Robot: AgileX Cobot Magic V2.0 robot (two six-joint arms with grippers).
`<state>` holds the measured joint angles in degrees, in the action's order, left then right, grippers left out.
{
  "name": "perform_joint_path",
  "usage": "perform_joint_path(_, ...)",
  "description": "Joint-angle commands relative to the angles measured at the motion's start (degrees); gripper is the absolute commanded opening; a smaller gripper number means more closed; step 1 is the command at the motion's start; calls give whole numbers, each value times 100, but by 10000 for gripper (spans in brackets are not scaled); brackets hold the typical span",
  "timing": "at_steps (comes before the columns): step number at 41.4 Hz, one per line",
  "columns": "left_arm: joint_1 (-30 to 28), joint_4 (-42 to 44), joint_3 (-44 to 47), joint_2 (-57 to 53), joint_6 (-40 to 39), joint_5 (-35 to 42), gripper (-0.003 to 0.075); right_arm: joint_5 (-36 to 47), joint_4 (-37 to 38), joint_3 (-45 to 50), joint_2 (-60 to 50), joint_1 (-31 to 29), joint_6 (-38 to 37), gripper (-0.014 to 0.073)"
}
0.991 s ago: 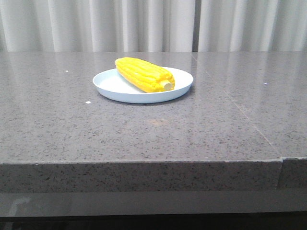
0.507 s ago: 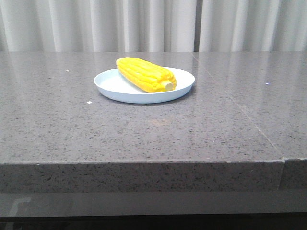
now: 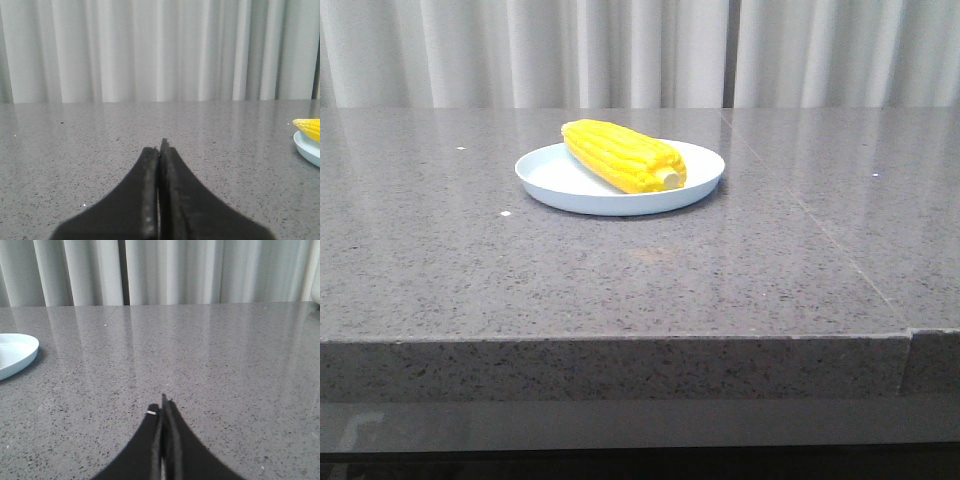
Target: Place corn on plate with both arms
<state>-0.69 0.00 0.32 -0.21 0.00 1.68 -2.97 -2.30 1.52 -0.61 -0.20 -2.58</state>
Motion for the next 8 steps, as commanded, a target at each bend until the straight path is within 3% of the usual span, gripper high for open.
perform_joint_path(1,3,-46,13,-112,0,446,-20,492,15,-90,-68,-42,22,-68)
perform_joint_path(8,3,-46,13,-112,0,446,-20,492,15,-90,-68,-42,22,-68)
